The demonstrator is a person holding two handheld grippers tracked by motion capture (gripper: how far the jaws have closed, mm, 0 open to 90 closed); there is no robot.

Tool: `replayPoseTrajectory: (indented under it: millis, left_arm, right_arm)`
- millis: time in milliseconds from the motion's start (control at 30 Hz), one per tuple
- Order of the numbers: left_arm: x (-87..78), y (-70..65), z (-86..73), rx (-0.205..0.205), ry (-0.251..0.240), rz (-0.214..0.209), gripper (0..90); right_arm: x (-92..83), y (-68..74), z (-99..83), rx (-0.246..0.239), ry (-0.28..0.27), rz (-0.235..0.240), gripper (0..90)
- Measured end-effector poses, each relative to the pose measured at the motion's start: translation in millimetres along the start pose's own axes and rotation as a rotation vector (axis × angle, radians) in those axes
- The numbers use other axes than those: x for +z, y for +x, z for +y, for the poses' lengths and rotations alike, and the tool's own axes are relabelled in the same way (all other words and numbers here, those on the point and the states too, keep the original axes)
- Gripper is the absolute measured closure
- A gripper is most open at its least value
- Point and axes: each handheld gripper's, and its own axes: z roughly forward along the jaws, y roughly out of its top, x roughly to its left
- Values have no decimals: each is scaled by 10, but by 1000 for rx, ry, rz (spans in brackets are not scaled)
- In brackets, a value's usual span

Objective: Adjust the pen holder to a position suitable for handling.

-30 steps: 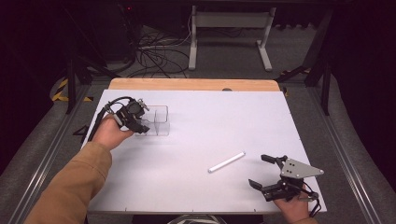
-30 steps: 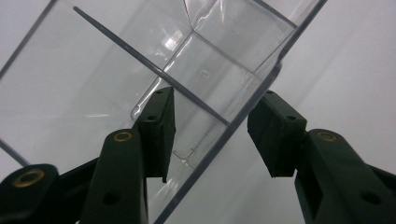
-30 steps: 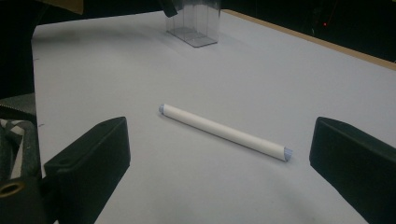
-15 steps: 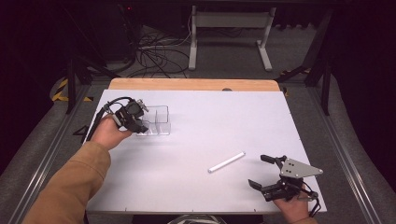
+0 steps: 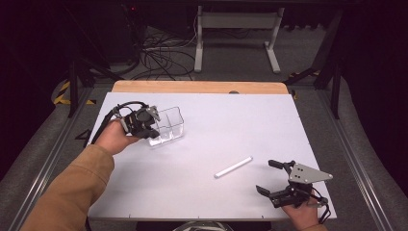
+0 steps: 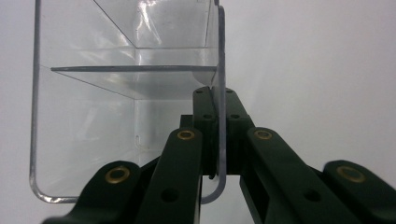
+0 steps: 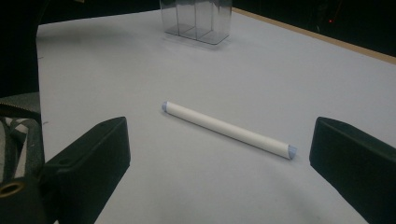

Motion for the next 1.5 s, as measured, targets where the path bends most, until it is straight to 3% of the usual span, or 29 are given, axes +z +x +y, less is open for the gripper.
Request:
replayPoseTrajectory:
  millis: [233,267,300,500,533,700,900,933,1033,1267,1400,1500]
  left_arm:
    - [-41,-179,214,142,-59,-54,881]
    - [-41,-179,214,142,-59,-54,881]
    - [-23,-219,268,185,-68,-75,881]
    - [96,-316,424,261,-56,-118,880]
    - [143,-329,480,293,-43,-124,880]
    - [231,-332,554,323,-39,-162,880]
    - [325,-327,623,352,-21,-173,880]
    - [343,-332,633,352,-23,-164,880]
    - [395,-327,668,348,-21,-190,880]
    - [400,-306,678,316,-22,-185,868]
    - [389,-320,688,336,-34,-160,839]
    - [381,-322,680,355,-39,-165,859]
  right_arm:
    - [-1,3,1,0,-1,1,56]
    - [-2,3,0,0,-1,1,56]
    - [-2,2,-1,1,-2,2,56]
    - [-15,7,-8,2,-1,1,56]
    - [-21,9,-11,4,0,-1,56]
    - [-61,17,-30,12,-1,-10,55]
    - [-100,37,-49,18,3,-22,55]
    - [-108,41,-53,20,3,-25,55]
    - [-146,54,-68,26,2,-36,55]
    - [-173,64,-85,31,3,-43,55]
    - [-163,67,-81,29,7,-38,55]
    - [-156,61,-81,29,7,-36,55]
